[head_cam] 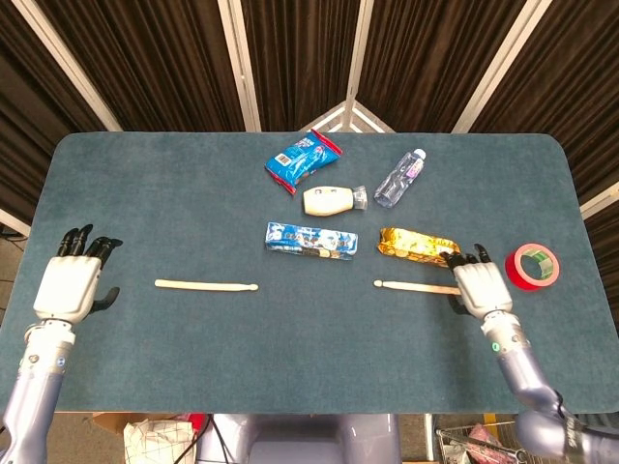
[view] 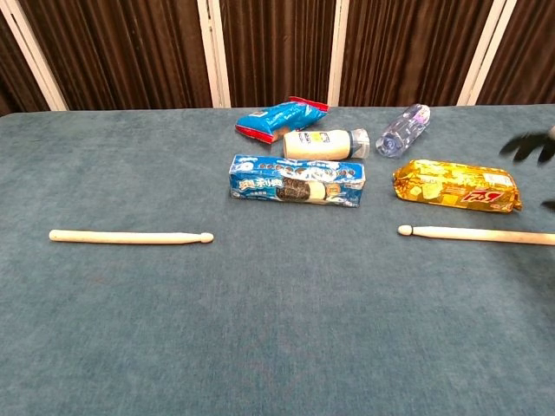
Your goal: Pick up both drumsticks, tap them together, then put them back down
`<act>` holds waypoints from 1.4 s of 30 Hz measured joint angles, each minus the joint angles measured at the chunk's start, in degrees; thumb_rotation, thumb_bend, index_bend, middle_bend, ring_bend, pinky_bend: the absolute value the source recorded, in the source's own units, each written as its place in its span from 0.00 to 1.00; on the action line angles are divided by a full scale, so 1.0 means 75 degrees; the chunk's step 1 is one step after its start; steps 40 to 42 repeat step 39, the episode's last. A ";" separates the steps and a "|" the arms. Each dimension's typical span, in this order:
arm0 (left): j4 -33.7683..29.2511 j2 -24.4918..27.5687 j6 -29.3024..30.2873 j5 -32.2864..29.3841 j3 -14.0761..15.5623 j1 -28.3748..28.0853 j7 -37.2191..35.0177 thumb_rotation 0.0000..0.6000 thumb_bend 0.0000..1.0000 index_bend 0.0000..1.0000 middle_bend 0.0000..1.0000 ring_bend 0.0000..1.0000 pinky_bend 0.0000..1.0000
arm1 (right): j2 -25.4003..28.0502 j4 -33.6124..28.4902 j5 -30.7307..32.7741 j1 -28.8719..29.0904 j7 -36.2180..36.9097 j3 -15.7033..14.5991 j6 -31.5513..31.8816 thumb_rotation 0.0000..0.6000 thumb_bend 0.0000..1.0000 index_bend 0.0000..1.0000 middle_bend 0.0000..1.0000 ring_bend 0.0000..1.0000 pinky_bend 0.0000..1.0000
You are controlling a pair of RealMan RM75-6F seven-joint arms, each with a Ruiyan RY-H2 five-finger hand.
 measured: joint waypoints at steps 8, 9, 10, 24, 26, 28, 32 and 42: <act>-0.0178 0.0068 0.1378 0.1591 0.0831 0.1388 -0.0579 1.00 0.34 0.19 0.06 0.00 0.00 | 0.0998 -0.1058 -0.2158 -0.1758 0.1270 -0.0273 0.3035 1.00 0.38 0.08 0.09 0.14 0.04; -0.0166 0.0053 0.1487 0.1713 0.0884 0.1480 -0.0618 1.00 0.34 0.19 0.06 0.00 0.00 | 0.1074 -0.1076 -0.2454 -0.2004 0.1437 -0.0341 0.3361 1.00 0.37 0.08 0.09 0.14 0.04; -0.0123 0.0008 0.1724 0.1997 0.0999 0.1683 -0.0731 1.00 0.34 0.19 0.06 0.00 0.00 | 0.1175 -0.1090 -0.2810 -0.2321 0.1654 -0.0444 0.3732 1.00 0.37 0.08 0.09 0.14 0.04; 0.0991 -0.0301 0.2206 0.2998 0.1546 0.2688 -0.1860 1.00 0.34 0.19 0.09 0.00 0.00 | 0.1523 -0.0290 -0.3818 -0.3302 0.2048 -0.1030 0.4288 1.00 0.37 0.08 0.08 0.07 0.01; 0.1095 -0.0366 0.2104 0.3102 0.1527 0.2707 -0.1838 1.00 0.34 0.19 0.09 0.00 0.00 | 0.1559 -0.0296 -0.3672 -0.3272 0.2041 -0.1036 0.3991 1.00 0.37 0.08 0.08 0.07 0.01; 0.1251 -0.0462 0.2039 0.3247 0.1482 0.2739 -0.1802 1.00 0.34 0.18 0.09 0.00 0.00 | 0.1568 -0.0243 -0.3522 -0.3219 0.2061 -0.1020 0.3687 1.00 0.37 0.08 0.08 0.07 0.01; 0.1424 -0.0592 0.2110 0.3447 0.1341 0.2825 -0.1769 1.00 0.34 0.19 0.09 0.00 0.00 | 0.1353 0.0139 -0.3324 -0.3129 0.2284 -0.0900 0.3431 1.00 0.37 0.08 0.08 0.07 0.01; 0.1897 -0.0746 0.2022 0.3590 0.1093 0.2832 -0.2102 1.00 0.34 0.19 0.09 0.00 0.00 | 0.0522 0.1306 -0.3326 -0.3099 0.2893 -0.0625 0.3563 1.00 0.37 0.09 0.08 0.08 0.01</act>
